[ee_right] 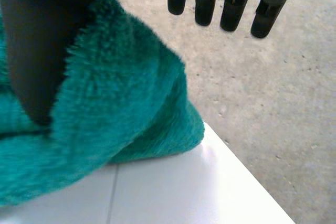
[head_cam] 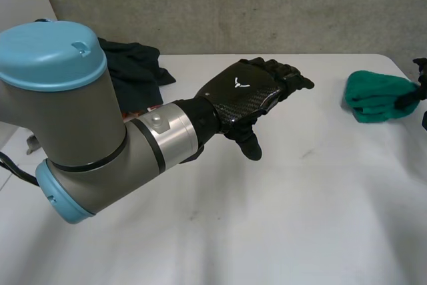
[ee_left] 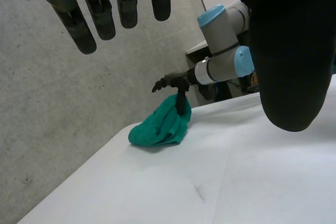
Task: Fold the laundry.
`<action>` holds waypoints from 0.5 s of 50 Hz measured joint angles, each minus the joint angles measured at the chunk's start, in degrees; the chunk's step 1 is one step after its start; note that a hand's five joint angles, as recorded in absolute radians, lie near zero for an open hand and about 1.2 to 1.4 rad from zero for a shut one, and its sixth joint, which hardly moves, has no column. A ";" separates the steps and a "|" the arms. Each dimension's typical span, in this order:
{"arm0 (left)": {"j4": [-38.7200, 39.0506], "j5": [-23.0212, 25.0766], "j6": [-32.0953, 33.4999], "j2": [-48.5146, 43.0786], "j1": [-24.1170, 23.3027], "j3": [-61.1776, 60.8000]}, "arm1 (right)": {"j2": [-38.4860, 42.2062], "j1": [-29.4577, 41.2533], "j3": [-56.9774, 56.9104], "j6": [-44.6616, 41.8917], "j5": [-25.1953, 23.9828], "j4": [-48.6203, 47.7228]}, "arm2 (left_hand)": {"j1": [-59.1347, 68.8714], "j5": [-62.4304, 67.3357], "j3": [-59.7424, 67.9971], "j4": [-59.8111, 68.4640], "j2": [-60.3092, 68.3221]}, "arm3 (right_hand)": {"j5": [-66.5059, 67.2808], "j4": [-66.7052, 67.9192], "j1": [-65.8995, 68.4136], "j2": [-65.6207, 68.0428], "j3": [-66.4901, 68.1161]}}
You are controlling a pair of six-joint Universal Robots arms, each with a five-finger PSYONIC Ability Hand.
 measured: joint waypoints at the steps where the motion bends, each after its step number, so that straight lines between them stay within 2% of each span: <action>1: 0.00 0.00 0.01 0.00 -0.03 -0.04 | -0.40 -0.38 0.48 -0.34 0.55 0.00 | 0.00 0.00 0.00 0.00 0.00 | -0.51 -0.84 -0.09 -0.57 -0.80; 4: 0.00 0.01 0.03 0.03 -0.08 -0.17 | -1.61 -1.33 1.72 -2.22 2.48 -0.04 | 0.00 0.00 0.00 0.00 0.00 | -0.52 -1.36 -0.09 -0.64 -1.03; 8: 0.00 0.03 0.04 0.09 -0.08 -0.36 | -3.45 -2.50 3.41 -9.01 5.22 -0.27 | 0.00 0.00 0.00 0.00 0.00 | -0.52 -1.36 -0.09 -0.64 -1.03; 15: 0.01 -0.01 0.04 0.18 0.03 -0.43 | -8.12 -2.15 8.24 -17.70 4.72 -1.71 | 0.00 0.00 0.00 0.00 0.00 | -0.52 -1.36 -0.09 -0.64 -1.03; 21: 0.43 -1.58 0.02 0.45 0.34 -0.16 | -18.90 0.39 22.14 -23.47 3.13 -9.51 | 0.00 0.00 0.00 0.00 0.00 | -0.52 -1.36 -0.09 -0.64 -1.03; 25: 2.12 -5.81 0.09 1.41 1.68 0.23 | -29.87 2.88 36.25 -28.09 0.14 -17.35 | 0.00 0.00 0.00 0.00 0.00 | -0.52 -1.36 -0.09 -0.64 -1.03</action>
